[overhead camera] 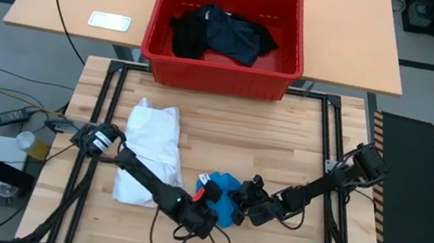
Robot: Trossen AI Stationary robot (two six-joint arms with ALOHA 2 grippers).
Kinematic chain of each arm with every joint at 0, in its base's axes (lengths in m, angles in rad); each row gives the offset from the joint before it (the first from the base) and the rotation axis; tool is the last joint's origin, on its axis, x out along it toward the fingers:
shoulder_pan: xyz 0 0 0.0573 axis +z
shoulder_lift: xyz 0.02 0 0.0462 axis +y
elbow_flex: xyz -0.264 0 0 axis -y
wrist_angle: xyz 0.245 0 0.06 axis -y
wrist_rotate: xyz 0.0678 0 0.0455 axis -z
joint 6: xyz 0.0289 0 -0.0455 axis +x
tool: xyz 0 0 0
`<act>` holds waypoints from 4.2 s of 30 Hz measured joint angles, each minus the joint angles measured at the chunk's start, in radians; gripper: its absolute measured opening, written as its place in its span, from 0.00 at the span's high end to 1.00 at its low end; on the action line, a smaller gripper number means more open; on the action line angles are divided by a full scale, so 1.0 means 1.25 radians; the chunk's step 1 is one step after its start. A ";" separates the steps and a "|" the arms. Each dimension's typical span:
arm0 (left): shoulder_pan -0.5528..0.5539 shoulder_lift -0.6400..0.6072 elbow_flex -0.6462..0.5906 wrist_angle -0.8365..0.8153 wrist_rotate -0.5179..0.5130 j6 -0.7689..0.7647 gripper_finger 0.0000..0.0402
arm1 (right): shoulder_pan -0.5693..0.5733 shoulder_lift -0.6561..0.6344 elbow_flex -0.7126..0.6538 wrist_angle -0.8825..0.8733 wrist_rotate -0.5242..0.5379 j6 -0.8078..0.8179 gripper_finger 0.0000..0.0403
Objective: Fold laundry
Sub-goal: Stack the folded blue underwear on top of the white polo, then fold the dark blue underwear
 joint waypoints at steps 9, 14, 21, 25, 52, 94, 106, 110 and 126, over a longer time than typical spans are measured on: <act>-0.001 0.006 -0.004 0.013 -0.009 0.023 0.73 | 0.002 -0.002 0.000 0.003 -0.015 -0.002 0.87; -0.008 -0.005 -0.005 0.002 -0.019 0.042 0.96 | 0.019 -0.055 0.000 0.003 -0.020 -0.028 0.87; -0.010 -0.091 -0.005 -0.072 -0.062 0.070 0.96 | 0.082 -0.185 0.000 -0.095 0.090 -0.062 0.88; -0.010 -0.157 -0.005 -0.114 -0.088 0.069 0.96 | 0.134 -0.239 0.000 -0.179 0.210 -0.036 0.89; -0.024 -0.409 -0.033 -0.934 -0.252 -0.667 0.97 | 0.173 -0.209 0.000 -0.216 0.290 0.018 0.89; -0.088 -0.465 -0.211 -0.718 0.061 -0.761 0.32 | 0.155 -0.210 0.000 -0.189 0.245 0.006 0.89; -0.158 -0.491 -0.171 -0.579 -0.220 -0.747 0.33 | 0.155 -0.210 0.000 -0.146 0.251 -0.088 0.89; -0.174 -0.491 -0.205 -0.399 -0.339 -0.579 0.33 | 0.150 -0.210 0.000 -0.112 0.250 -0.093 0.89; 0.098 -0.742 -0.575 0.486 0.006 0.044 0.54 | -0.074 -0.252 0.027 -0.089 0.120 -0.368 0.91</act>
